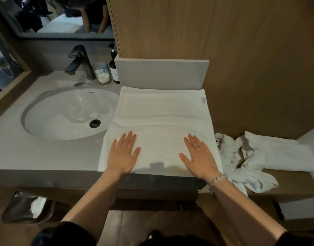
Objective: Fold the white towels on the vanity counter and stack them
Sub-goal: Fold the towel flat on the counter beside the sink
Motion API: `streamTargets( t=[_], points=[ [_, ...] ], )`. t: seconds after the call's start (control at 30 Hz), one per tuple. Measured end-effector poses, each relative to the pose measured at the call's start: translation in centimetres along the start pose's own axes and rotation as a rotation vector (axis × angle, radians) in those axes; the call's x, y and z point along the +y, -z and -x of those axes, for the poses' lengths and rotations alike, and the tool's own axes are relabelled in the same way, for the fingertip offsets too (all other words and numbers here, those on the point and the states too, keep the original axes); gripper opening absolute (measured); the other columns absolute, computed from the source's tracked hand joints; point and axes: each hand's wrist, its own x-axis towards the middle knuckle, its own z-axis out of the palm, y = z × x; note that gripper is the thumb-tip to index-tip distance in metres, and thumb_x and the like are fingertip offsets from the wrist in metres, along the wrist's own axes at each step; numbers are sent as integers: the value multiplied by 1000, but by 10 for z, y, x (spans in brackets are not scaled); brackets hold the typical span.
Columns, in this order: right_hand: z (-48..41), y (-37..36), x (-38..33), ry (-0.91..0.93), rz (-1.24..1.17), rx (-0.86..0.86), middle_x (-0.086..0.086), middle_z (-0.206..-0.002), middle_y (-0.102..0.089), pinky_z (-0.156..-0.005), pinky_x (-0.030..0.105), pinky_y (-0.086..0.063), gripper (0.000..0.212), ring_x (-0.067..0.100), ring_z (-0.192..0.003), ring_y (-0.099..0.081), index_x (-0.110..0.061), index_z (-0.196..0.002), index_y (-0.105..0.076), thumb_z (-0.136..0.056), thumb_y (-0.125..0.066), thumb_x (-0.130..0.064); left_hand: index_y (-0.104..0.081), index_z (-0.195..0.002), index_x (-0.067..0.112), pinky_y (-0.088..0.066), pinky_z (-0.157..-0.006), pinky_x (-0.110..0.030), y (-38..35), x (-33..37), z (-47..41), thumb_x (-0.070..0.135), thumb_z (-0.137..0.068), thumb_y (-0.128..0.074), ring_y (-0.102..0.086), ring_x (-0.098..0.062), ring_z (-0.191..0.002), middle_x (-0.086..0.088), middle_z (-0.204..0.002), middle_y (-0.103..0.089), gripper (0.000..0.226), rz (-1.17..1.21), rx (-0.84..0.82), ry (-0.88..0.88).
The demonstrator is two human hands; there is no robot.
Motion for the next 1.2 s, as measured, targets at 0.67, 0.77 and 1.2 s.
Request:
streamTargets(
  t=[0.67,0.77,1.2],
  points=[
    [50,-17,2,322,-47,259,8,-120,-64,-104,42,-34,59,27,-112,-60,-13,-116,-64,-72,-71,-52,-42,-138,23,-15,-116,-37,12,-22,66,59,-69,-72,-18,-20,-143,-1,-152,-29,84,169,63,12],
    [62,-20,21,251,-37,300,8,-104,-68,-88,40,-48,58,27,-96,-65,-13,-103,-70,-52,-91,-32,-47,-135,22,-23,-114,-38,4,-30,78,46,-71,-76,-31,-22,-137,-2,-146,-39,74,94,107,-9],
    [68,-8,40,31,-368,354,-1,-92,-70,-83,29,-39,24,19,-90,-61,-19,-99,-74,-77,-73,-7,-71,-98,17,-40,-83,-18,20,-38,81,20,-86,-65,-58,-12,-102,3,-100,-65,14,293,188,-22]
  ],
)
